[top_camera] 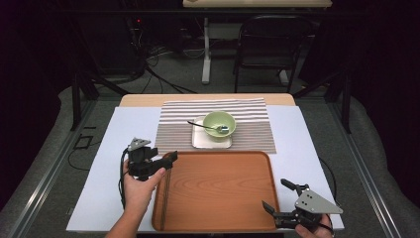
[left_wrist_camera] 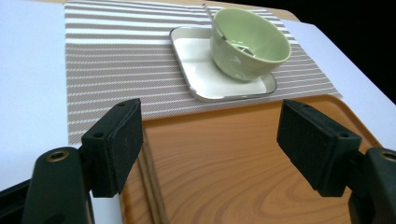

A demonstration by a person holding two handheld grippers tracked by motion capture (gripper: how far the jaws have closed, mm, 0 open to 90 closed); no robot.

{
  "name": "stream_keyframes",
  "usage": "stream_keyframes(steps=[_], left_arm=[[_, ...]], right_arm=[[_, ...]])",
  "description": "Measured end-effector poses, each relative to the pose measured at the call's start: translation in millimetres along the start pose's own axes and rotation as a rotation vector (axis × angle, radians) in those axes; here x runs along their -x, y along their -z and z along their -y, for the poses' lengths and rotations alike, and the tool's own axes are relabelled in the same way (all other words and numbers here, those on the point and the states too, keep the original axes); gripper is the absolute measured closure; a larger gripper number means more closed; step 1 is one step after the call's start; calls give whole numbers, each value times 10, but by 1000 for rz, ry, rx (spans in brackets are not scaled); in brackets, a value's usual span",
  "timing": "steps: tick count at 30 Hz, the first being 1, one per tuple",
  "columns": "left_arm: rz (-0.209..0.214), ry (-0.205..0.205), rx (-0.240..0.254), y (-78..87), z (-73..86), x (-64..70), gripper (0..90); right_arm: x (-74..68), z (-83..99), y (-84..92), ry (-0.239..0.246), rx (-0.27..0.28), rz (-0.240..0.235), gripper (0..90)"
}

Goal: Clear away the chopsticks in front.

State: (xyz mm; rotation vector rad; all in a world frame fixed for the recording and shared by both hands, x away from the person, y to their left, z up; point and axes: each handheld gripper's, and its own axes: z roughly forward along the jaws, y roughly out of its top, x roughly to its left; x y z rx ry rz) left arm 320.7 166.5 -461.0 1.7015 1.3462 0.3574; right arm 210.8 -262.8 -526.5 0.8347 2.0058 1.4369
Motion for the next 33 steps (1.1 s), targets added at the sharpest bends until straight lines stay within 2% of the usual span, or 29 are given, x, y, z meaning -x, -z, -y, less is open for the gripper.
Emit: stream_keyframes(steps=[10, 15, 18, 25, 30, 33], left_arm=[[53, 11, -17, -246, -293, 102, 227], [61, -3, -18, -370, -421, 143, 232], [60, 3, -11, -417, -484, 154, 236], [60, 26, 1, -520, -536, 169, 237], [66, 60, -12, -603, -530, 148, 241], [67, 58, -17, -626, -539, 138, 241]], right_arm=[[26, 6, -11, -8, -3, 7, 99], [23, 13, -3, -9, -11, 10, 99], [19, 10, 9, -3, -5, 11, 99], [13, 19, 60, -10, -3, 15, 99], [0, 16, 70, -4, -1, 16, 99], [3, 21, 63, -9, -6, 19, 99]])
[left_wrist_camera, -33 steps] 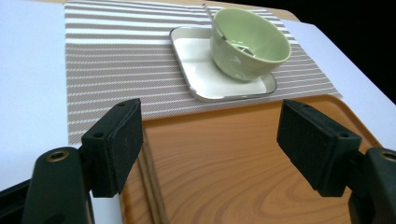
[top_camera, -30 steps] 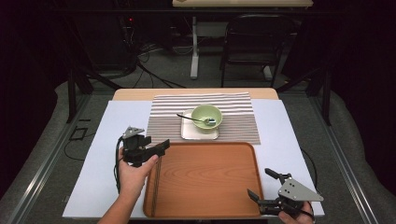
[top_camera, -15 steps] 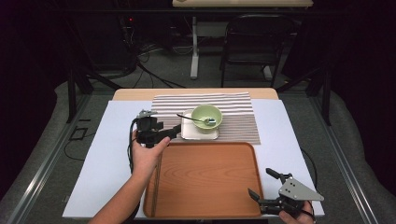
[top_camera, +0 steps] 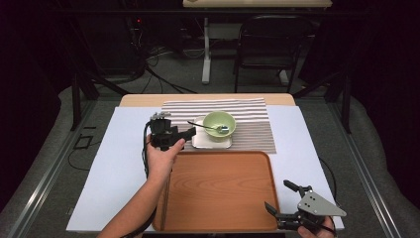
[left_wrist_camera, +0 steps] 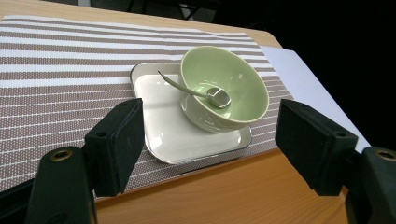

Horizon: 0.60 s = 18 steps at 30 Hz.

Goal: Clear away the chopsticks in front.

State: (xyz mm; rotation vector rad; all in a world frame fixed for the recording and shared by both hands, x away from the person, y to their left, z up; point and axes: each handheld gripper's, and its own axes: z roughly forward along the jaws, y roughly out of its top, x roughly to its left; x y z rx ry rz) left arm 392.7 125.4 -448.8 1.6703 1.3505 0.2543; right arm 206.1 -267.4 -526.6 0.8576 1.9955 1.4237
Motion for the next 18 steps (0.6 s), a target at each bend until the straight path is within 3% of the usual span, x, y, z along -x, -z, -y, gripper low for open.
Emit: stream_keyframes(steps=[8, 18], left_arm=[[14, 28, 4, -111, -39, -17, 244], [6, 43, 15, -325, 1, 103, 261]], right_arm=[[22, 10, -24, -9, -11, 8, 99], [13, 5, -28, 8, 0, -4, 99]])
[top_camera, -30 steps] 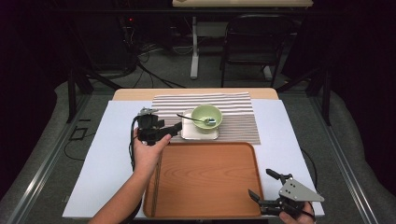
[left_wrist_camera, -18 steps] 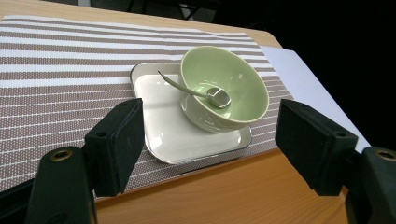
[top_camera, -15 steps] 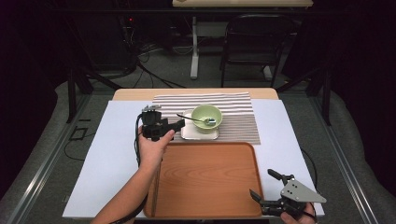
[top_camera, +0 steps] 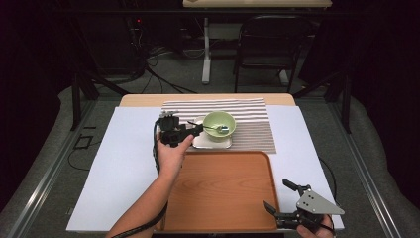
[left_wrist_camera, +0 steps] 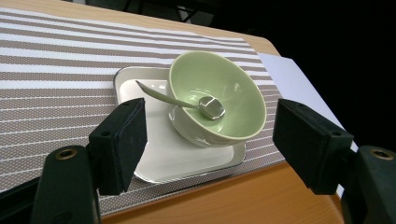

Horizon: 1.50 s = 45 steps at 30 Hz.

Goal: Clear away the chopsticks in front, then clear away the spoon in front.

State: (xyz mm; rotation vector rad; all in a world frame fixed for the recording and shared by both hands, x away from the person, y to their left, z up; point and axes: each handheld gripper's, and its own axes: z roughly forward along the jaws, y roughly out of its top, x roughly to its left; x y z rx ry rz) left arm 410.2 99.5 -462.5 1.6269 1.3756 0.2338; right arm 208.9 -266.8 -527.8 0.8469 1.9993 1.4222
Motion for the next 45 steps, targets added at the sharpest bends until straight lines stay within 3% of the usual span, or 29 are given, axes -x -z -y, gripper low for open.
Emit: stream_keyframes(steps=[9, 14, 23, 35, 45], left_arm=[[-29, 32, -4, -242, 5, 38, 270], [-49, 70, -10, -320, 5, -17, 290], [-61, 82, -27, -384, 95, -20, 308], [-90, 162, -55, -588, 110, -186, 318], [-124, 145, -57, -808, 15, -147, 344]], right_arm=[[5, -14, 13, -5, 10, -2, 99], [14, -13, 10, -6, 11, -4, 99], [14, -19, 10, -5, 17, -8, 99], [18, -21, -3, -4, 18, -13, 99], [20, -21, 2, -13, 21, -17, 99]])
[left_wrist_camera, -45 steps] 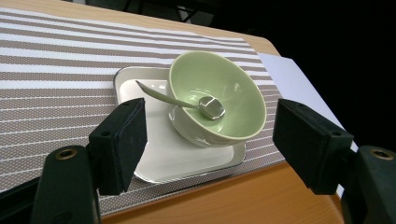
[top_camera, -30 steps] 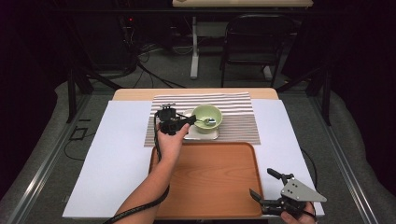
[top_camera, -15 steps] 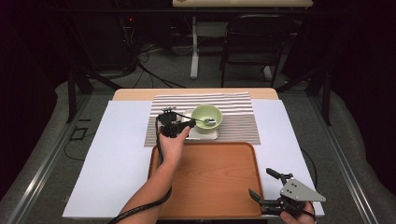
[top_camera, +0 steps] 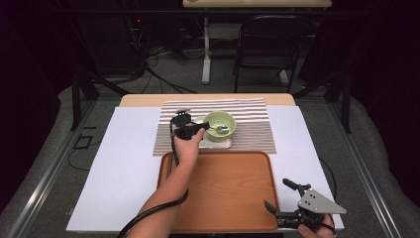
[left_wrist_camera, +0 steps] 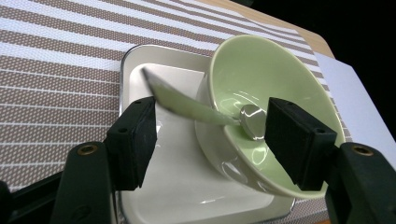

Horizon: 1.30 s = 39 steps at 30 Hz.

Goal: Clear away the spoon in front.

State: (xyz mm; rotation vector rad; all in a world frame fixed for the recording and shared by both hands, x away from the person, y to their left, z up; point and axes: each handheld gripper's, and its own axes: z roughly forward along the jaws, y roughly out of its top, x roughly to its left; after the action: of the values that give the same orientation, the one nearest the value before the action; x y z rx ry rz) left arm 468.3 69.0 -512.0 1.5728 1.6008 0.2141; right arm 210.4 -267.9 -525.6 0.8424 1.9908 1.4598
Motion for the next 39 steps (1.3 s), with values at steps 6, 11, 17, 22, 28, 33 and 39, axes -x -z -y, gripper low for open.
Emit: stream_keyframes(steps=[6, 11, 17, 22, 28, 33, 39], left_arm=[[-4, -19, 26, -92, 11, 30, 401], [-7, -33, 27, -142, 23, 27, 429], [4, -19, 20, -186, 21, 28, 428], [2, -12, 10, -232, 38, 30, 429], [-15, -10, -8, -278, 49, 26, 430], [-24, -8, -4, -303, 65, 32, 436], [-35, -16, 2, -323, 69, 64, 458]], right_arm=[[10, 4, 5, -4, 1, -1, 99], [4, 1, 1, -4, 0, -3, 99], [1, 1, -2, -4, 0, -5, 99], [3, 1, 1, -3, 1, -4, 99], [4, 2, 3, -3, 2, -4, 99], [8, 2, 7, -3, 4, -4, 99], [11, 2, 9, -3, 5, -4, 99]])
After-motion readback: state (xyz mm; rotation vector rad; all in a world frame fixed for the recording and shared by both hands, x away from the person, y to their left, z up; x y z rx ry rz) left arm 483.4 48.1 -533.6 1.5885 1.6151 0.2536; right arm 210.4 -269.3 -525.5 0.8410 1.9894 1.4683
